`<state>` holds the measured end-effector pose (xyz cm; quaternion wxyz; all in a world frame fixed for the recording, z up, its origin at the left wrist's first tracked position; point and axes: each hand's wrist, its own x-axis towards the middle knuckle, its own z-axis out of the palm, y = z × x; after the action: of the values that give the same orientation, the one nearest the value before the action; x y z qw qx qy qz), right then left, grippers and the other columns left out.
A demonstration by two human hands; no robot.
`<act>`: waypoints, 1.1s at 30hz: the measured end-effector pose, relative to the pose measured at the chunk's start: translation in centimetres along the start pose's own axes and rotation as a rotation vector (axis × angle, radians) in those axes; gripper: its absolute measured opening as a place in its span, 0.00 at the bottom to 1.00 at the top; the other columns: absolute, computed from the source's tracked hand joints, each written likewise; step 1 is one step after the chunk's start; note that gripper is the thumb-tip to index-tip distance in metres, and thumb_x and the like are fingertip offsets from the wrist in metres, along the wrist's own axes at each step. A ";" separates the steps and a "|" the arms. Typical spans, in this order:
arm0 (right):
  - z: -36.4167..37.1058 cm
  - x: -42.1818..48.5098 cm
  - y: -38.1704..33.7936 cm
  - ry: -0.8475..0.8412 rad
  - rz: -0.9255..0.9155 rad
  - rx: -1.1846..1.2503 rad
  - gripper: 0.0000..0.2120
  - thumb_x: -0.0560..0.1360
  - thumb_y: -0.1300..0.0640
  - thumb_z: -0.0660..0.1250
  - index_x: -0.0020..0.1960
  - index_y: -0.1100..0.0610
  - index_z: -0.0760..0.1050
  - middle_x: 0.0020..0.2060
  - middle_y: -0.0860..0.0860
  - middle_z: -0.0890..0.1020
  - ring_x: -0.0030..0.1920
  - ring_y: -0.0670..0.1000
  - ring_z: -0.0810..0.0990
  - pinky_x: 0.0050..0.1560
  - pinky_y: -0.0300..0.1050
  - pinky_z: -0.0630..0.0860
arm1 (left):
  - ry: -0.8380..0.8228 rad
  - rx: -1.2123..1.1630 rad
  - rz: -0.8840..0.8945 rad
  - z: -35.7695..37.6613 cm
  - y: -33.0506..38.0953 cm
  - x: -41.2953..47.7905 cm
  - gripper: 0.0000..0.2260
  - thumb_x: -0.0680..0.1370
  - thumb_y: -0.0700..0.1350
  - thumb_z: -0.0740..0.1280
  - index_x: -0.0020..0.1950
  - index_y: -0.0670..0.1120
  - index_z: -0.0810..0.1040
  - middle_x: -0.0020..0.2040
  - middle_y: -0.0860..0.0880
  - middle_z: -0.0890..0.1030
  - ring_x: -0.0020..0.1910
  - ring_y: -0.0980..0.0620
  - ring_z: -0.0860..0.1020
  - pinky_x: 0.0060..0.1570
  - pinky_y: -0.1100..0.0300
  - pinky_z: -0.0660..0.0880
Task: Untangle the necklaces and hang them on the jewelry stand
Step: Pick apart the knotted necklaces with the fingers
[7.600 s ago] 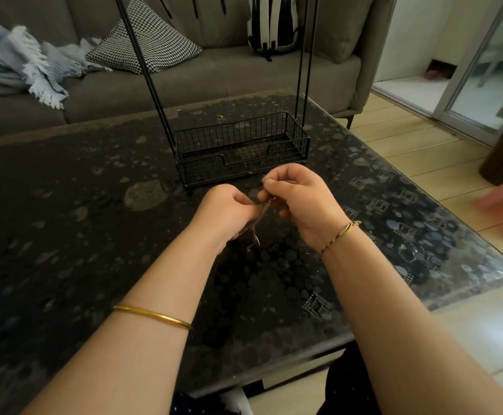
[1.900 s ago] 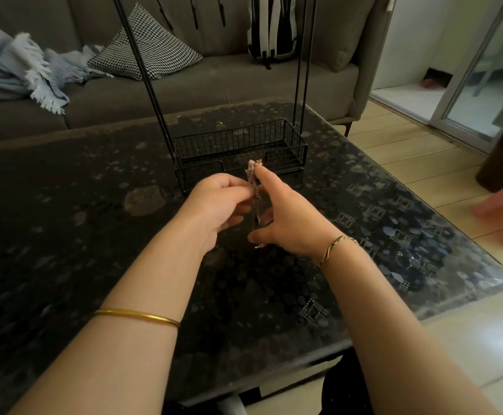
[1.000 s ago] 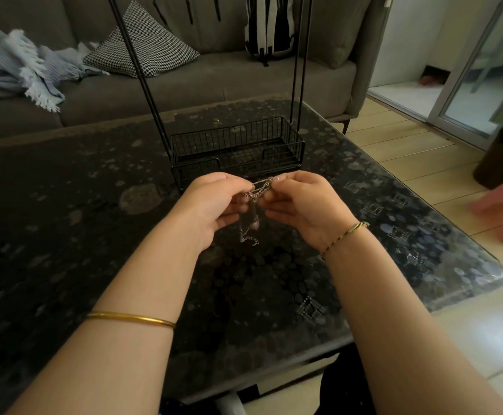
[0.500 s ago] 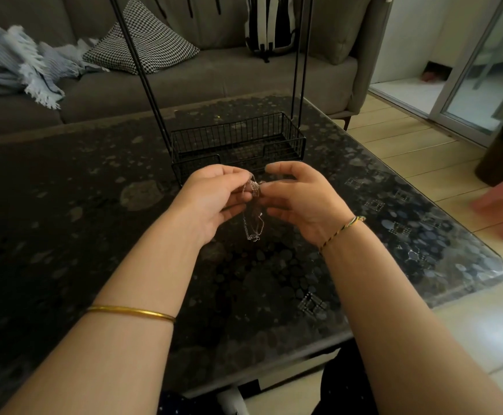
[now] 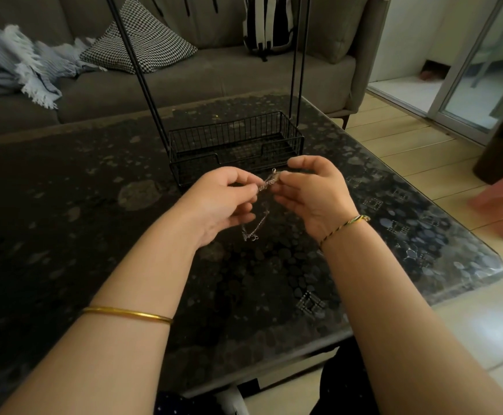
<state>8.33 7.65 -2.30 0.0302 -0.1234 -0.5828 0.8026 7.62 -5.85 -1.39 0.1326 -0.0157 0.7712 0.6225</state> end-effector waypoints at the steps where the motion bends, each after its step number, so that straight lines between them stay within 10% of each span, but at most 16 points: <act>1: 0.0 0.0 0.0 0.005 -0.012 0.004 0.11 0.76 0.70 0.63 0.55 0.59 0.70 0.39 0.54 0.79 0.33 0.47 0.78 0.41 0.43 0.79 | -0.010 0.065 0.020 0.1 -0.1 0.0 0.08 0.79 0.36 0.65 0.46 0.49 0.79 0.40 0.49 0.77 0.38 0.56 0.75 0.43 0.58 0.79; 20: 0.3 0.0 0.4 -0.137 0.033 -0.235 0.08 0.78 0.65 0.61 0.43 0.57 0.73 0.31 0.50 0.76 0.29 0.45 0.73 0.31 0.37 0.74 | 0.240 0.103 0.103 0.3 0.0 0.4 0.03 0.76 0.41 0.68 0.44 0.47 0.79 0.48 0.49 0.81 0.50 0.53 0.78 0.48 0.57 0.77; 33: 0.5 -0.3 0.4 -0.177 -0.129 -0.449 0.05 0.75 0.62 0.66 0.46 0.55 0.79 0.38 0.53 0.78 0.39 0.48 0.75 0.36 0.37 0.72 | 0.187 0.077 0.074 0.0 0.6 0.1 0.04 0.78 0.42 0.65 0.46 0.47 0.80 0.36 0.52 0.76 0.37 0.56 0.75 0.39 0.62 0.74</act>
<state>8.54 7.03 -2.49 0.0021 -0.0188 -0.7535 0.6571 7.44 -5.71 -0.85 0.0377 -0.0402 0.8035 0.5928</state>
